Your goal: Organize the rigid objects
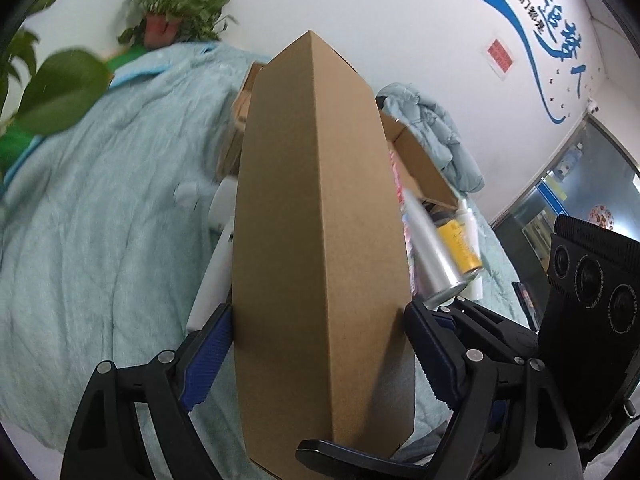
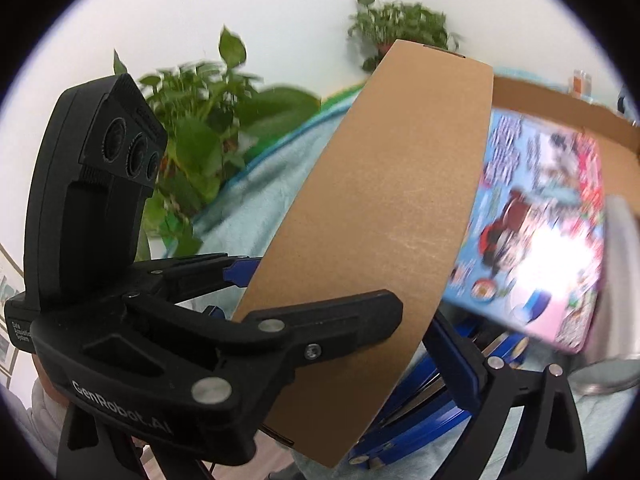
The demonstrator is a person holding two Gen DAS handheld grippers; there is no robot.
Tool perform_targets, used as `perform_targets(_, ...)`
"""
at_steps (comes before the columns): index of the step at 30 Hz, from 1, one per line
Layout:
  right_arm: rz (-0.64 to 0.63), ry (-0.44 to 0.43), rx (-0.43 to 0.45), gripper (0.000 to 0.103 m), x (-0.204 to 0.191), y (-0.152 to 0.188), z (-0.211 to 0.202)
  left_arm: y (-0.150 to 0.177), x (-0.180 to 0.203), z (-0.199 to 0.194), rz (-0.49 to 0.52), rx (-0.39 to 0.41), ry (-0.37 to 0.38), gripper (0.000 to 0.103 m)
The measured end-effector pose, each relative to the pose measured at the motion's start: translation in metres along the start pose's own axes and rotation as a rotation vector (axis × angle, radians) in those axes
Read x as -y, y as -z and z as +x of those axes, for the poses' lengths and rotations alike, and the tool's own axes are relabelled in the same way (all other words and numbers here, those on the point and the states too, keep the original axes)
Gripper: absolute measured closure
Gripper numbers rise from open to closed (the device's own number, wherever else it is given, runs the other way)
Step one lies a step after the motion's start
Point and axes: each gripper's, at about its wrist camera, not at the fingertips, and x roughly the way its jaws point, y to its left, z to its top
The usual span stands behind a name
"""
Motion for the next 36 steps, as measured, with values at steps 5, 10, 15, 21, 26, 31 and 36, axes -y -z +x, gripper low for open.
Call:
perform_targets(5,-0.017,0.036,0.093,0.005,0.009,-0.026,-0.021,-0.047,0.025,-0.005,0.093,0.059,0.009,0.02)
perform_targets(10,-0.042,0.086,0.152,0.005,0.027,-0.066,-0.033,-0.106,0.049,0.001,0.189,0.111,0.029,0.02)
perform_targets(15,-0.08,0.143,0.171,0.005,0.045,-0.123,-0.034,-0.178,0.063,0.01,0.227,0.154,0.045,0.02)
perform_targets(21,-0.119,0.175,0.11,0.006,0.069,-0.211,-0.009,-0.28,0.057,0.031,0.2,0.149,0.061,0.02)
perform_targets(26,-0.092,0.17,-0.008,0.006,0.108,-0.246,0.022,-0.331,0.033,0.078,0.138,0.062,0.06,0.023)
perform_targets(31,-0.019,0.118,-0.113,0.006,0.151,-0.243,0.069,-0.326,-0.006,0.13,0.047,-0.03,0.054,0.024)
perform_targets(36,0.054,0.067,-0.205,0.006,0.189,-0.238,0.12,-0.317,-0.039,0.176,-0.026,-0.114,0.038,0.027)
